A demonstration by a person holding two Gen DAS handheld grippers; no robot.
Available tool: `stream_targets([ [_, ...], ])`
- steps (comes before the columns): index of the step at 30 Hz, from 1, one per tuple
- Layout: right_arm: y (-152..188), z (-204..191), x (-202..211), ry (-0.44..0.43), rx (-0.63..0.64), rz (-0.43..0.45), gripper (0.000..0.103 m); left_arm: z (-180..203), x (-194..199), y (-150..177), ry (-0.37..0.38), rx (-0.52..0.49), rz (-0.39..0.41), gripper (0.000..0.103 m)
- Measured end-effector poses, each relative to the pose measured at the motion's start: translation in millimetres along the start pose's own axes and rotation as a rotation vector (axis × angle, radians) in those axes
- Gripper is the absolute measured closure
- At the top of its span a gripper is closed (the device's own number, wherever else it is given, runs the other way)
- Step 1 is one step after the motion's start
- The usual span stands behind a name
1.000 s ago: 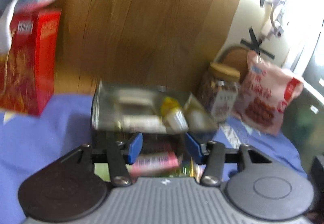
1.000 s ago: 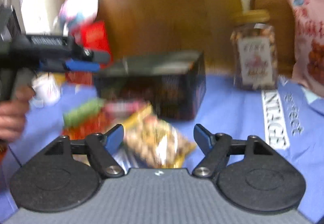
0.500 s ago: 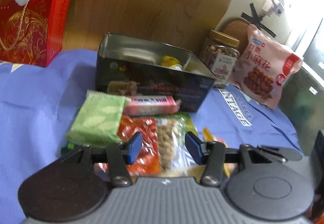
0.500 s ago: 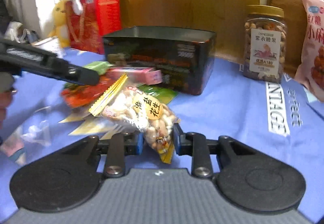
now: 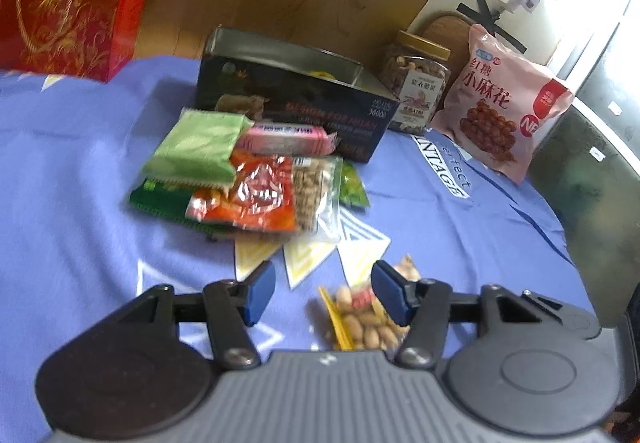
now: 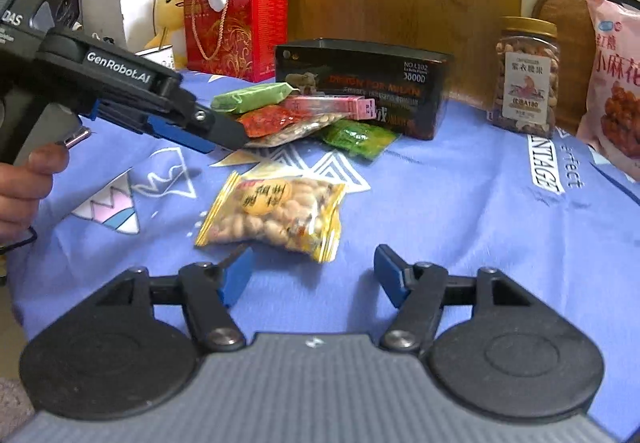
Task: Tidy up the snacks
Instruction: 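Grasp the yellow peanut bag with the right tool, then lift the peanut bag over the tin box and drop it inside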
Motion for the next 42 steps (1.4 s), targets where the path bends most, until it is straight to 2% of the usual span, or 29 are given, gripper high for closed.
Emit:
stream_targets([
  [6, -4.1, 2.2, 0.8, -0.047, -0.078, 0.020, 0.033, 5.9, -12.8, 21.5, 0.020, 0.018, -0.076, 0.046],
  [9, -9.6, 0.6, -4.8, -0.055, -0.088, 0.031, 0.034, 10.7, -16.0, 27.1, 0.027, 0.017, -0.068, 0.040],
  [11, -9.3, -3.0, -10.8, -0.071, -0.087, 0.019, 0.038, 17.0, -18.9, 29.6, 0.032, 0.005, -0.066, 0.046],
  [12, -8.2, -6.3, -14.7, -0.081, -0.084, 0.007, 0.049, 21.0, -20.7, 31.0, 0.041, -0.008, -0.069, 0.056],
  [13, -6.7, -10.2, -18.9, -0.086, -0.074, -0.005, 0.056, 23.9, -22.7, 31.8, 0.028, -0.027, -0.064, 0.058],
  [15, -6.6, -15.5, -20.1, -0.057, -0.035, 0.009, 0.060, 27.0, -24.7, 32.4, -0.003, -0.068, -0.049, 0.064],
  [16, -6.9, -17.5, -20.0, -0.052, -0.025, 0.013, 0.065, 26.9, -24.8, 32.1, -0.010, -0.074, -0.046, 0.066],
  [19, -9.7, -14.2, -18.3, -0.046, -0.052, 0.026, 0.071, 24.5, -22.5, 29.2, -0.008, -0.073, -0.042, 0.073],
  [22, -15.6, -13.8, -15.2, -0.038, -0.062, 0.056, 0.074, 23.1, -17.0, 23.0, 0.002, -0.061, -0.026, 0.073],
  [28, -51.1, -14.1, -17.8, -0.011, -0.041, 0.166, 0.075, 26.9, -8.3, -16.3, -0.009, -0.103, 0.057, 0.073],
  [34, -112.0, -0.9, -51.1, 0.002, -0.080, 0.267, 0.075, 21.6, -20.9, -89.9, -0.049, -0.143, 0.149, 0.073],
  [38, -148.8, 16.5, -88.7, -0.003, -0.129, 0.281, 0.075, 6.1, -43.2, -137.7, -0.086, -0.146, 0.172, 0.073],
  [42, -171.3, 22.7, -124.7, 0.019, -0.115, 0.265, 0.073, -13.6, -71.7, -164.1, -0.118, -0.146, 0.160, 0.073],
])
Point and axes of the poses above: each gripper's, at about its wrist camera, not at the fingertips, and x roughly against the way its jaws point, z to its right, y to its underside, the point moved 7 cm from there along -x, roughly the way its jaws point, and after that the axes turned 4 degrees about z, right-handed, at the moved point
